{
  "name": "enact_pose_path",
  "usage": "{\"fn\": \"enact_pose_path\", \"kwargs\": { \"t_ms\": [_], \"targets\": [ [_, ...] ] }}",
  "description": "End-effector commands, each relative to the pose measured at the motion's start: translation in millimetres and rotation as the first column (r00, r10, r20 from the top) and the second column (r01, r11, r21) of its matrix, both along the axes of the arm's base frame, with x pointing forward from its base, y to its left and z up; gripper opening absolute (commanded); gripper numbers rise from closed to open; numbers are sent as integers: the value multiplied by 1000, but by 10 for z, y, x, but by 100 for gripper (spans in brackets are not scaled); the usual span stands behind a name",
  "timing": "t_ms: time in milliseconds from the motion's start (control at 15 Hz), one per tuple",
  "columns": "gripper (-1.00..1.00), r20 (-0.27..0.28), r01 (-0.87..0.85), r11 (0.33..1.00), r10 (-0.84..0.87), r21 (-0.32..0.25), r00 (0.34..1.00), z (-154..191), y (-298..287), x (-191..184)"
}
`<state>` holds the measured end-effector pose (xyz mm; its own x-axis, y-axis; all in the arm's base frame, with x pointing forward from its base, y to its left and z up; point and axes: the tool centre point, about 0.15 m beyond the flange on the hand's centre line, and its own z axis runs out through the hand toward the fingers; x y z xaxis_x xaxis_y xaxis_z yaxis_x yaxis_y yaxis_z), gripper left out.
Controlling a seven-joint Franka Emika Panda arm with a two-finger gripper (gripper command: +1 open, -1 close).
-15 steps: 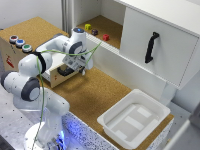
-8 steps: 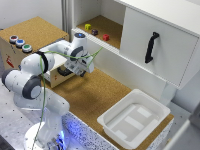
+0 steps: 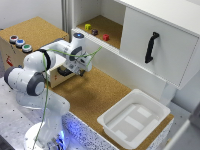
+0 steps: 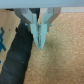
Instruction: Go close the drawer
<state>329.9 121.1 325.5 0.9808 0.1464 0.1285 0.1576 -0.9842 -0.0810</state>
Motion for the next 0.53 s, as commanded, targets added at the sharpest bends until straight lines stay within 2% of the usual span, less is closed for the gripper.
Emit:
{"fn": "enact_pose_path", "kwargs": {
  "t_ms": [0,467],
  "targets": [
    [-100,-21,-12,1000,12,-13,1000,65,568,114],
    [-100,-33,-60,998,59,-12,998,51,1164,106]
  ]
}}
